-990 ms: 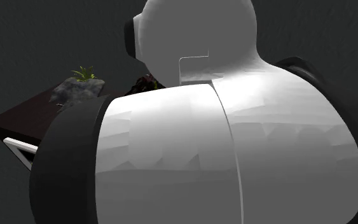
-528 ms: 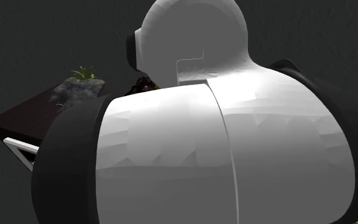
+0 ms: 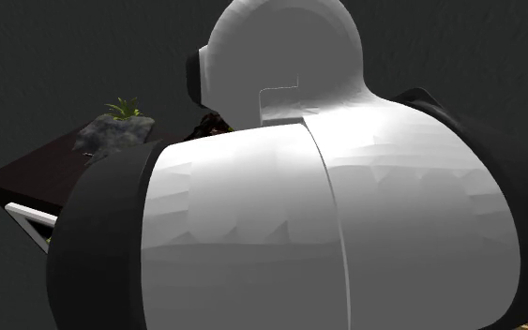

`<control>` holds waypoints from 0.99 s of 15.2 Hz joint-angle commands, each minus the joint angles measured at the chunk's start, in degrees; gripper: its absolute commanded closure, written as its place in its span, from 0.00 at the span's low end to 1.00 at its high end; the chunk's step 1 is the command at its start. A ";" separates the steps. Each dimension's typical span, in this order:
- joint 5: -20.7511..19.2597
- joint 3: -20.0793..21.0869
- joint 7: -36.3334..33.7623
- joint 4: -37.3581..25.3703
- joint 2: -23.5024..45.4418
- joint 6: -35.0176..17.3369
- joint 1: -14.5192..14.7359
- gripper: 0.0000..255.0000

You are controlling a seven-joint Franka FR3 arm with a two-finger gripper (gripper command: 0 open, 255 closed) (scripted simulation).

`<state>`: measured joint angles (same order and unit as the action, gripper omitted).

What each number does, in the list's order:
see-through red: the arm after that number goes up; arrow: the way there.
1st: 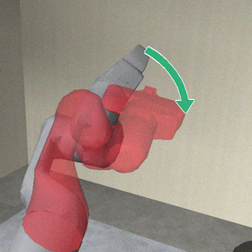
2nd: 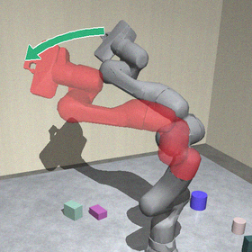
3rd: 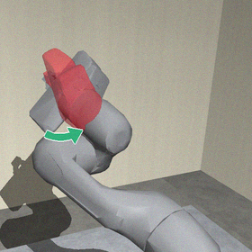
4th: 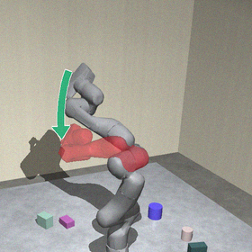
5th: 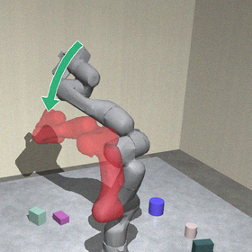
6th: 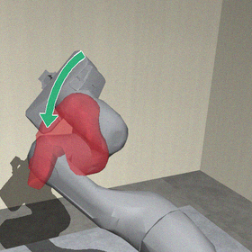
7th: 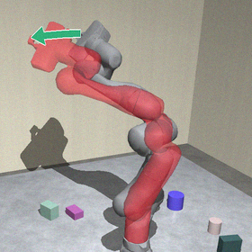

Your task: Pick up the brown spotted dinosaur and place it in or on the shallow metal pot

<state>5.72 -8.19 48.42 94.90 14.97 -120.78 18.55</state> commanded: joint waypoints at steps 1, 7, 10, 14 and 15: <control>-0.07 -0.13 -0.04 0.18 0.04 0.09 -0.10 0.00; -0.24 -0.21 -0.11 -0.67 -0.74 1.71 -0.13 0.00; -0.64 -0.37 -0.38 -3.44 -2.55 6.28 -0.17 0.00; -0.64 -0.37 -0.38 -3.44 -2.55 6.28 -0.17 0.00; -0.64 -0.37 -0.38 -3.44 -2.55 6.28 -0.17 0.00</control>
<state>5.08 -8.56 48.04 91.49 12.44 -114.59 18.38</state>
